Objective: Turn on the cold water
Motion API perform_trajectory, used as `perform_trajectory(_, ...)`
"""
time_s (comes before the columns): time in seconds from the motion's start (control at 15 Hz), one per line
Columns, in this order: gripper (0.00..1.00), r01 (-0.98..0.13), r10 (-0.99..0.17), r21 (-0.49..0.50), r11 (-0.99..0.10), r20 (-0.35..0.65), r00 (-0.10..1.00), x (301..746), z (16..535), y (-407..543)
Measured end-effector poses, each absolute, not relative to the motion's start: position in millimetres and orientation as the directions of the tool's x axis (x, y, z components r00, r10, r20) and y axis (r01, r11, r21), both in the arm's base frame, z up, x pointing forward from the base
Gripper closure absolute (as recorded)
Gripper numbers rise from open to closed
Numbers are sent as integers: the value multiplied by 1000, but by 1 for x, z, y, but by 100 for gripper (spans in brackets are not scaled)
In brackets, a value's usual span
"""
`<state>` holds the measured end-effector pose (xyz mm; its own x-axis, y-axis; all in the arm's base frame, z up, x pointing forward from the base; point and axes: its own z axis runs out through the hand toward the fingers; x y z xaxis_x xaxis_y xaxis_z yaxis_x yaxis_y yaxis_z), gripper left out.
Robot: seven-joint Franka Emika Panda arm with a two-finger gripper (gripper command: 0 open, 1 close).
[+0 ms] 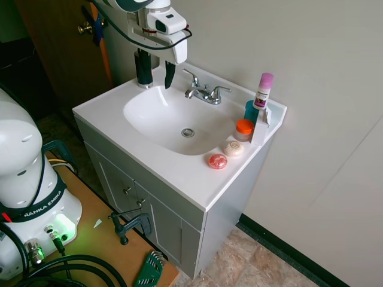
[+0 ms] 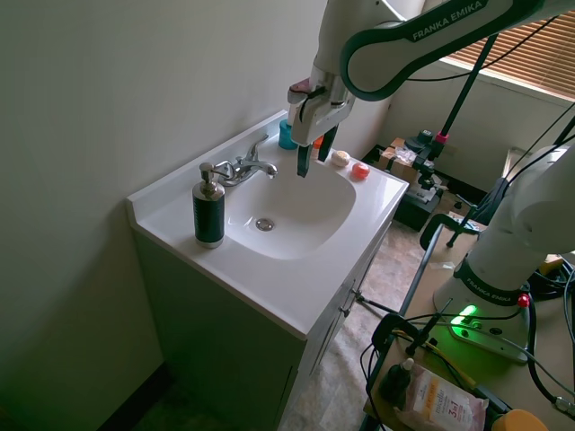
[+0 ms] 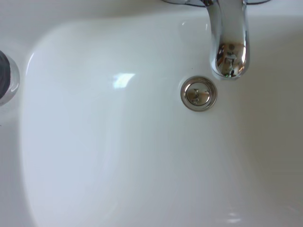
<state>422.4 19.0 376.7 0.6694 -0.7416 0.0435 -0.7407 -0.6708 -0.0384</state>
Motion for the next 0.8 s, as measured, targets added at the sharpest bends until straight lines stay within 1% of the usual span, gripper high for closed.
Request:
perform_trajectory(0.33,0,-761,-763,-49,-647,44,645,429,377,8)
perform_trajectory(0.53,0,-813,-817,-83,-576,85,571,473,382,-29)
perform_trajectory(0.8,0,-862,-861,-106,-496,193,471,539,370,-56)
